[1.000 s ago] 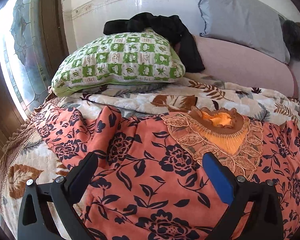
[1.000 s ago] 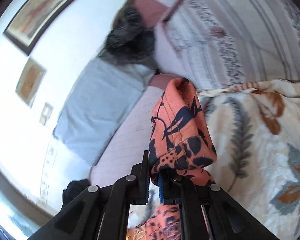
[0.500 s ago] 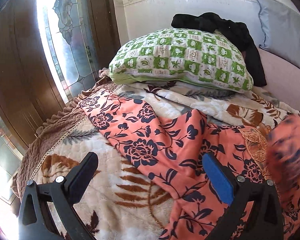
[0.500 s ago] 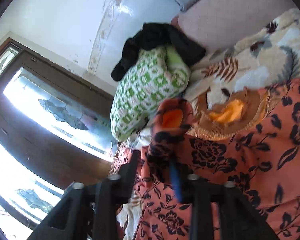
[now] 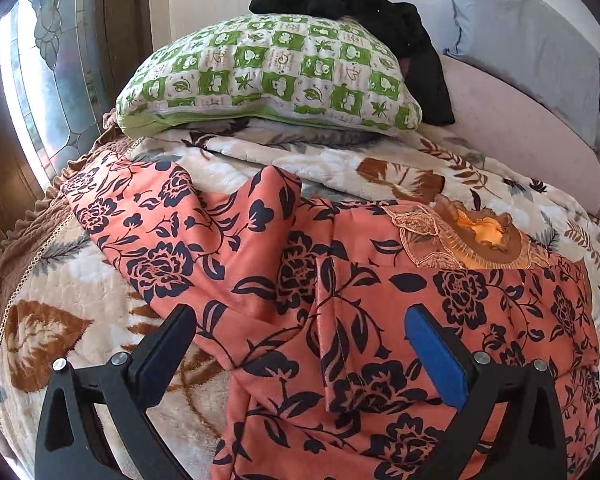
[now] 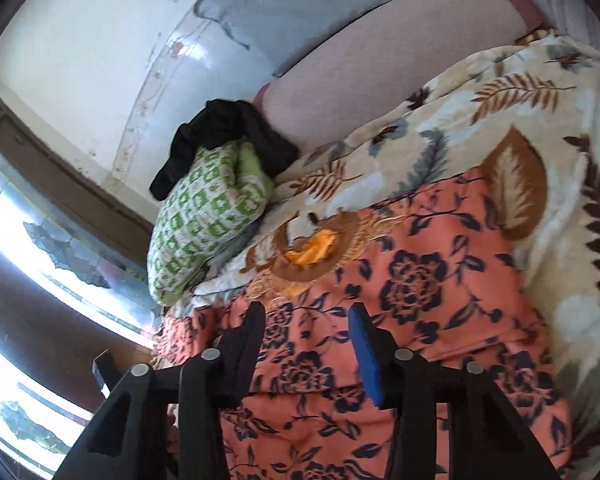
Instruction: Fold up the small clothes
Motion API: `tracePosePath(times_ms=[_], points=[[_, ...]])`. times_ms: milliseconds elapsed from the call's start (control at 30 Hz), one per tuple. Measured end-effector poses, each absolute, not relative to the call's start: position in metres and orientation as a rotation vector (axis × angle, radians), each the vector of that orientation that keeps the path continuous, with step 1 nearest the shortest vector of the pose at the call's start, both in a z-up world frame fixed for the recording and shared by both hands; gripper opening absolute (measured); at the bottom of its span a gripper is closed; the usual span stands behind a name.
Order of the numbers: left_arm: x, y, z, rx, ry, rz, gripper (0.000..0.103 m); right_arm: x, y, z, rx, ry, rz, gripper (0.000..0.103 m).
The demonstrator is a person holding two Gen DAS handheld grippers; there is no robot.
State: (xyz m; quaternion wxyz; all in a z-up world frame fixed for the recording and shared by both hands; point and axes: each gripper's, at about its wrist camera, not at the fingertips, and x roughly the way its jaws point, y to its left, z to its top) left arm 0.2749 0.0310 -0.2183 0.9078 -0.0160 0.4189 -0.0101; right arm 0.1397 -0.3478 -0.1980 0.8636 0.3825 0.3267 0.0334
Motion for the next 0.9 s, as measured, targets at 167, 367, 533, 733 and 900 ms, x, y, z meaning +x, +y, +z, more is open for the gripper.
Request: tracePosePath(times_ms=[167, 367, 533, 733, 900], points=[[0.28, 0.033, -0.226, -0.084, 0.897, -0.012, 0.102, 0.134, -0.404, -0.223, 0.9, 0.696, -0.043, 0.041], [0.295, 0.021, -0.263, 0.089, 1.05, 0.074, 0.102, 0.181, -0.398, -0.301, 0.972, 1.03, -0.098, 0.032], [0.291, 0.038, -0.236, -0.029, 0.974, 0.05, 0.102, 0.187, -0.371, -0.265, 0.807, 0.91, -0.029, 0.033], [0.287, 0.018, -0.246, 0.038, 0.967, 0.063, 0.102, 0.204, -0.31, -0.266, 0.662, 0.905, 0.105, 0.033], [0.277, -0.033, -0.272, 0.287, 0.986, -0.005, 0.103, 0.213, -0.295, -0.293, 0.618, 0.992, 0.053, 0.032]])
